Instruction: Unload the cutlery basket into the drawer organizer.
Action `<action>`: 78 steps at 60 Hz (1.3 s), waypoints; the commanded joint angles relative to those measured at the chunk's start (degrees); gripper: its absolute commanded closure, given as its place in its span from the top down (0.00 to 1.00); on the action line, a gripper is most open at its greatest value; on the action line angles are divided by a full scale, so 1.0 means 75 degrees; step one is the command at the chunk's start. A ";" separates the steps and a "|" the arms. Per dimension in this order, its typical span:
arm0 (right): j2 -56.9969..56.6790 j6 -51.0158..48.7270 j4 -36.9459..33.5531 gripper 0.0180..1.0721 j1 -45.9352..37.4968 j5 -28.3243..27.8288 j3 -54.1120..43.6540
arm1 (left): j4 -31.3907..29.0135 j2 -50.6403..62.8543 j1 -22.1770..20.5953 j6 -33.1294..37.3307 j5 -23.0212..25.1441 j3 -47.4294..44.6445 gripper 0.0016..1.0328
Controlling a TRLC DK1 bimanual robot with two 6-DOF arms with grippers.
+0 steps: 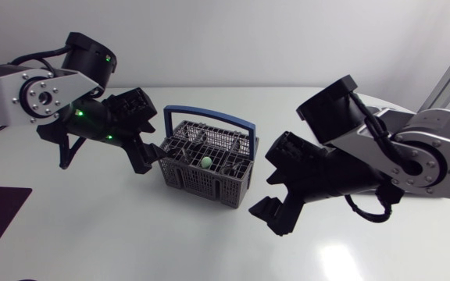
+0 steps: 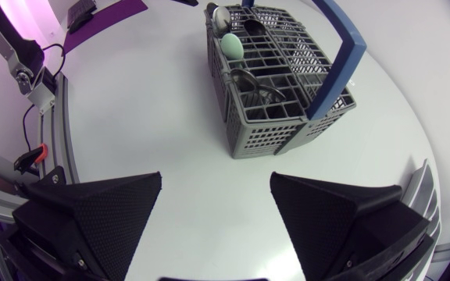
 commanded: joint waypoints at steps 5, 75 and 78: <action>0.0204 0.0148 0.0074 0.95 0.0097 0.0104 0.0120 | -0.0256 0.0370 -0.0343 -0.0022 -0.0406 0.0461 0.81; 0.0357 0.0136 0.0144 0.95 0.0144 0.0139 -0.0009 | -0.1158 0.1518 -0.1527 -0.1053 -0.2867 0.1586 0.57; 0.0357 0.0125 0.0156 0.95 0.0144 0.0139 -0.0020 | -0.1170 0.1518 -0.1562 -0.1076 -0.2879 0.1574 0.57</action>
